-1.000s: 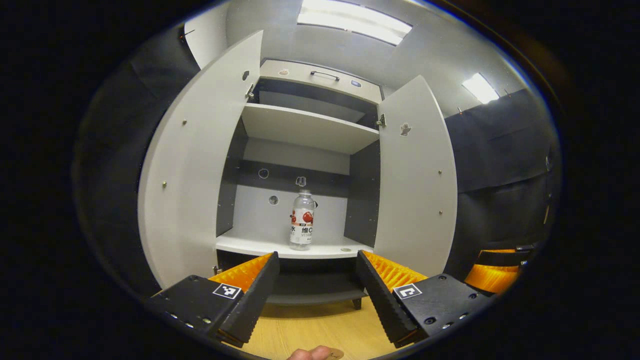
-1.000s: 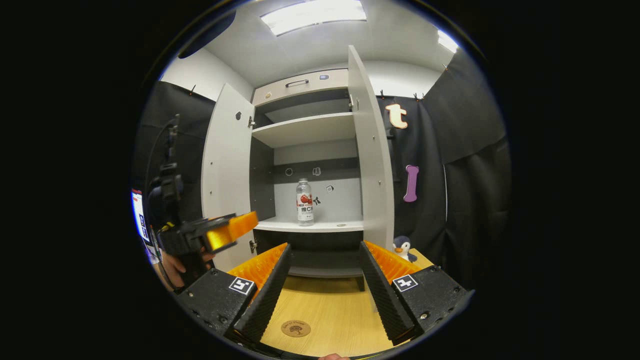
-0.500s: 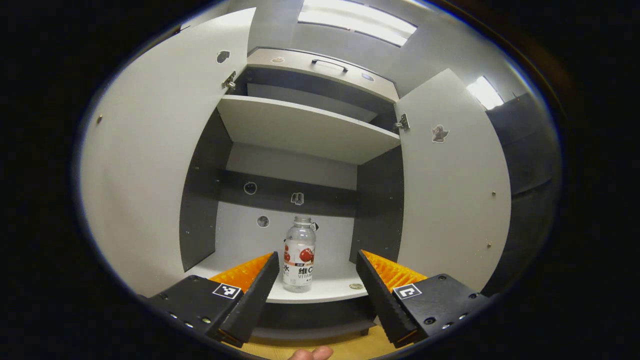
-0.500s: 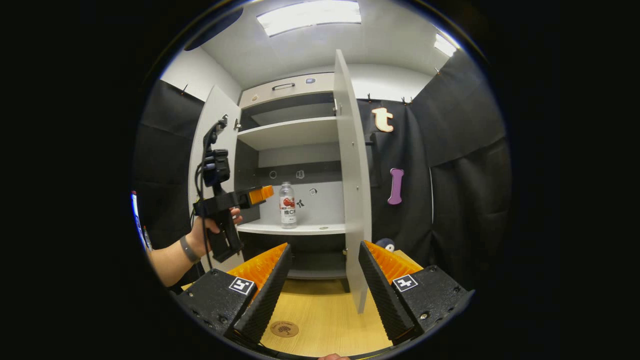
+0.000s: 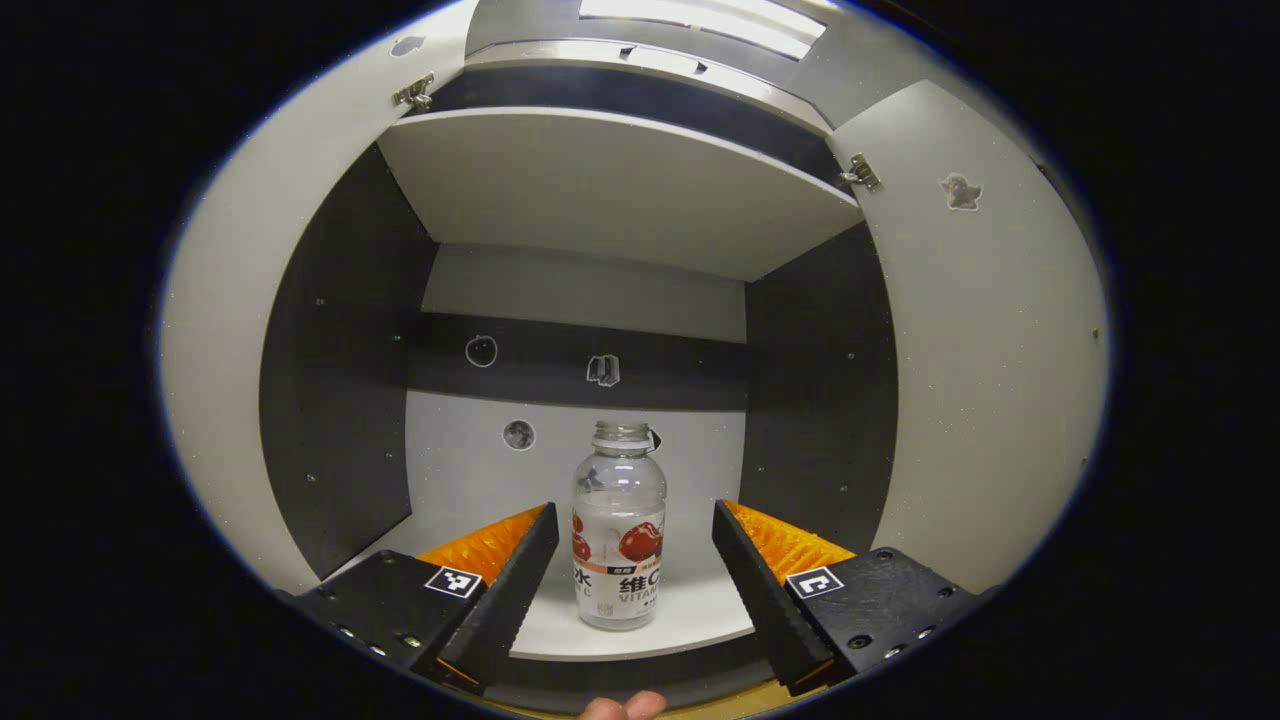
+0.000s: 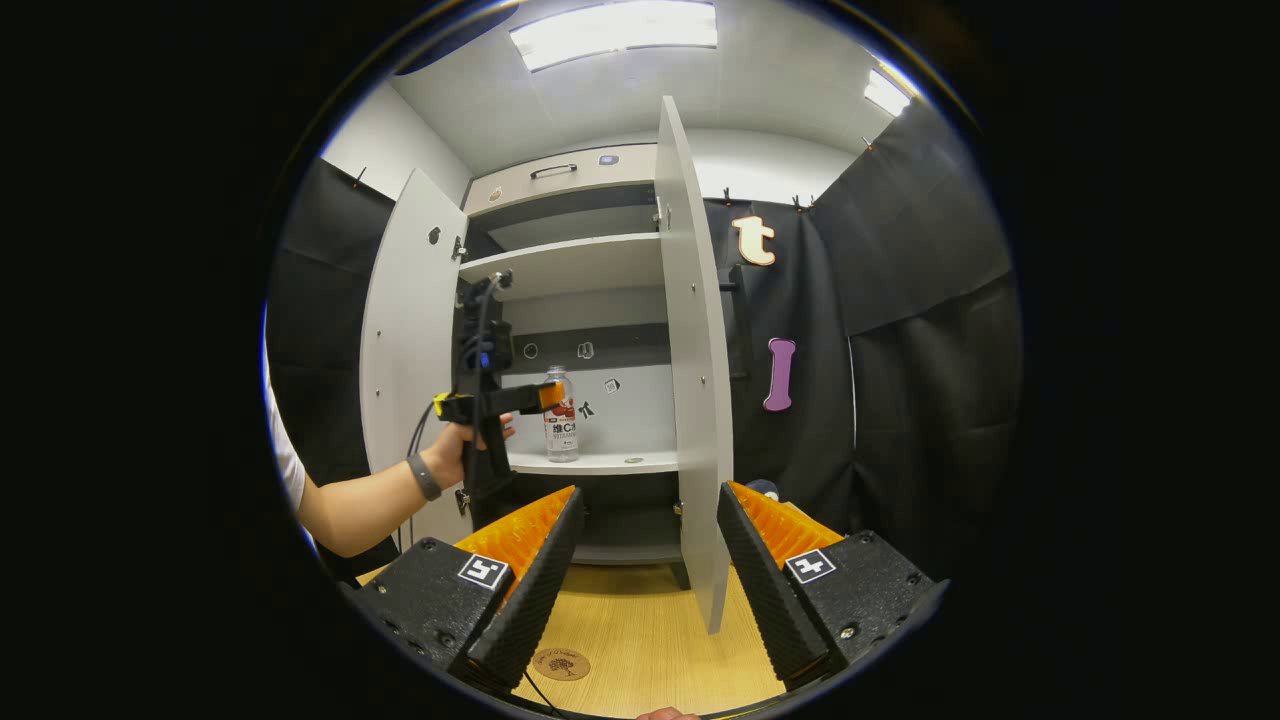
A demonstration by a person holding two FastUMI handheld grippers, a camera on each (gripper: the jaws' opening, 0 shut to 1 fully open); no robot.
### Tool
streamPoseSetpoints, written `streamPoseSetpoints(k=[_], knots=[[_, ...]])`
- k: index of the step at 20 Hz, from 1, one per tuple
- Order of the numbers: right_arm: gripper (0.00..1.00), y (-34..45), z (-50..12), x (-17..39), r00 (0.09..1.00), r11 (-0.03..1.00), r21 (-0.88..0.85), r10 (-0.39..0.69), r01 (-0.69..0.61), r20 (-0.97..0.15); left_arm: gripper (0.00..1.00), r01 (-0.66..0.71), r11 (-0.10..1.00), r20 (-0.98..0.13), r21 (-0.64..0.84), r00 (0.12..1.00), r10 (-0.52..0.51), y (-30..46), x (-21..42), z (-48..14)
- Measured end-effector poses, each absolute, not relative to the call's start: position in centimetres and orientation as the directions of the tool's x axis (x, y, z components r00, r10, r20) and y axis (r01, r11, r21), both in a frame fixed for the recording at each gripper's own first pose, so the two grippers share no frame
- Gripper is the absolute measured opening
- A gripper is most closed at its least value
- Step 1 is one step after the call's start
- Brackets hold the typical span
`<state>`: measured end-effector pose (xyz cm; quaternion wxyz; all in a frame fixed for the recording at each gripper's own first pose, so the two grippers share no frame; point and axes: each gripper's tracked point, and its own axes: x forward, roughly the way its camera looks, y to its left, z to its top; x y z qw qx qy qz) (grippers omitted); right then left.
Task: Grasp the bottle in the cabinet with the left hand and place it on the coaster, then close the right door with the right hand and the left door with the left hand.
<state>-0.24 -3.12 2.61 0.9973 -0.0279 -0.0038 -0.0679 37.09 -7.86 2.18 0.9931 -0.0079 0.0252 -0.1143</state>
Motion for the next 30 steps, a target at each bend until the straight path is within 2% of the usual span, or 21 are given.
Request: streamPoseSetpoints(k=[9, 12, 14, 15, 17, 20, 21, 22, 23, 24, 27, 28, 30], knots=[[0.83, -4.5, 1.9, 0.9, 0.984, 0.983, -0.046, -0.180, 0.179, -0.013, 0.94, 0.204, 0.978, -0.100, -0.039, 0.973, -0.207, -7.4, 42.1, -0.1], [0.83, -4.5, 1.7, 0.8, 0.983, 0.982, -0.049, -0.183, 0.182, -0.019, 0.94, 0.211, 0.976, -0.076, -0.051, 0.974, -0.214, -7.3, 42.6, 0.3], [0.83, -4.6, 1.5, 0.8, 0.983, 0.982, -0.048, -0.184, 0.182, -0.023, 0.87, 0.221, 0.974, -0.063, -0.057, 0.972, -0.224, -7.7, 42.3, 0.9], [0.83, -4.6, 1.6, 0.8, 0.983, 0.982, -0.045, -0.182, 0.181, -0.023, 0.79, 0.223, 0.973, -0.067, -0.059, 0.972, -0.227, -7.5, 42.2, 0.8], [0.83, -4.4, 1.6, 0.7, 0.984, 0.983, -0.043, -0.179, 0.178, -0.022, 0.76, 0.228, 0.972, -0.067, -0.053, 0.971, -0.231, -7.4, 41.8, 1.1], [0.83, -4.1, 1.7, 0.4, 0.986, 0.985, -0.046, -0.166, 0.165, -0.021, 0.76, 0.245, 0.969, -0.040, -0.027, 0.968, -0.246, -6.9, 40.1, 2.3], [0.83, -3.9, 1.8, 0.4, 0.987, 0.987, -0.047, -0.157, 0.156, -0.019, 0.80, 0.252, 0.967, -0.031, -0.025, 0.967, -0.253, -7.0, 39.4, 3.0], [0.83, -3.6, 1.9, 0.3, 0.989, 0.988, -0.048, -0.149, 0.148, -0.018, 0.76, 0.263, 0.964, -0.024, -0.026, 0.964, -0.264, -7.0, 38.6, 3.4], [0.83, -3.4, 1.9, 0.2, 0.990, 0.989, -0.050, -0.139, 0.138, -0.017, 0.80, 0.271, 0.962, -0.018, -0.028, 0.962, -0.272, -6.8, 37.8, 3.9], [0.83, -3.3, 1.9, 0.2, 0.991, 0.990, -0.053, -0.130, 0.128, -0.017, 0.76, 0.276, 0.961, -0.011, -0.026, 0.961, -0.276, -6.6, 36.8, 4.3], [0.83, -2.3, 2.2, 0.0, 0.996, 0.995, -0.041, -0.089, 0.089, -0.015, 0.76, 0.280, 0.960, 0.007, -0.025, 0.960, -0.280, -6.3, 33.3, 5.3], [0.83, -1.8, 2.2, -0.1, 0.997, 0.997, -0.031, -0.071, 0.071, -0.014, 0.80, 0.282, 0.959, 0.011, -0.020, 0.959, -0.282, -6.3, 32.0, 5.2], [0.83, -1.2, 2.4, -0.2, 0.999, 0.999, -0.021, -0.040, 0.040, -0.008, 0.76, 0.293, 0.956, 0.005, -0.009, 0.956, -0.293, -6.5, 29.3, 4.9]])
